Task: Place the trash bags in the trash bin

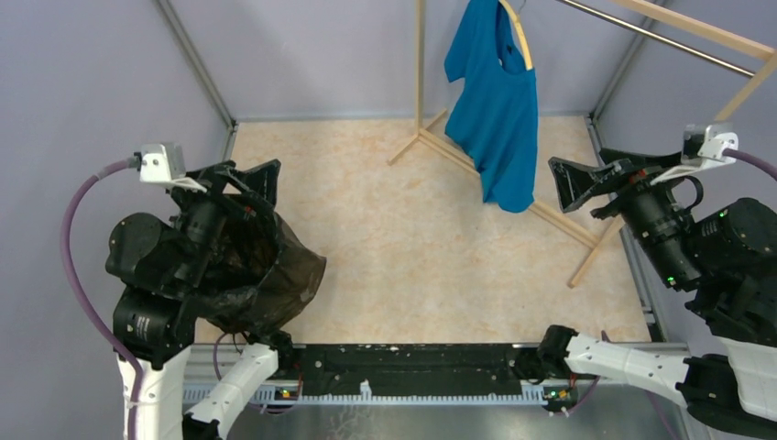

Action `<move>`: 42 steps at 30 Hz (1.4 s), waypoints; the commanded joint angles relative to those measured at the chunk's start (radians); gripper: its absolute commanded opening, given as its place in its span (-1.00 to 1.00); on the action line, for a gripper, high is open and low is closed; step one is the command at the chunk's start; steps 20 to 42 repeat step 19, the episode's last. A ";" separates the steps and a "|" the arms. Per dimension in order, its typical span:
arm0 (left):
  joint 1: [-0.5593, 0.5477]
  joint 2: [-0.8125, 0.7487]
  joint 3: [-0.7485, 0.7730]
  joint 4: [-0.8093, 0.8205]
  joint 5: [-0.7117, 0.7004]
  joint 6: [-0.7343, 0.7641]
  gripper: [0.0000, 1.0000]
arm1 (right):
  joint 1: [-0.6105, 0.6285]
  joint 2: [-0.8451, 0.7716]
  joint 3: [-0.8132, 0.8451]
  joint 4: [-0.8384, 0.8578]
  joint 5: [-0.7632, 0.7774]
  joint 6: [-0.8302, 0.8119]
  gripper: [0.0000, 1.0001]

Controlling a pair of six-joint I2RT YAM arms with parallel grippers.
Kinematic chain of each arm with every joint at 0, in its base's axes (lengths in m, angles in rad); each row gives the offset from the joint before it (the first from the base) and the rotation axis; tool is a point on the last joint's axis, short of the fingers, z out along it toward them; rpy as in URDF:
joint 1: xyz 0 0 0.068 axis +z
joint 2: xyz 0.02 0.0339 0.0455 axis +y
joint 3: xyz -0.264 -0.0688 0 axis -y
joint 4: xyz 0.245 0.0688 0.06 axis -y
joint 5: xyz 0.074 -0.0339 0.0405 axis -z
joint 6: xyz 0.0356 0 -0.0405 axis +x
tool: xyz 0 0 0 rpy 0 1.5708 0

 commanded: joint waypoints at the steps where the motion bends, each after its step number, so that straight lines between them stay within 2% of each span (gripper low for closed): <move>1: 0.002 0.009 0.054 0.072 0.040 0.025 0.97 | 0.005 0.002 -0.016 -0.060 0.079 -0.026 0.97; 14: 0.002 0.007 0.044 0.076 0.044 0.039 0.98 | 0.005 -0.031 -0.040 -0.025 0.112 0.010 0.97; 19: 0.002 0.001 0.043 0.065 0.043 0.041 0.97 | 0.005 -0.033 -0.062 -0.008 0.046 -0.020 0.97; 42: 0.002 0.001 0.043 0.065 0.043 0.041 0.97 | 0.005 -0.033 -0.062 -0.008 0.046 -0.020 0.97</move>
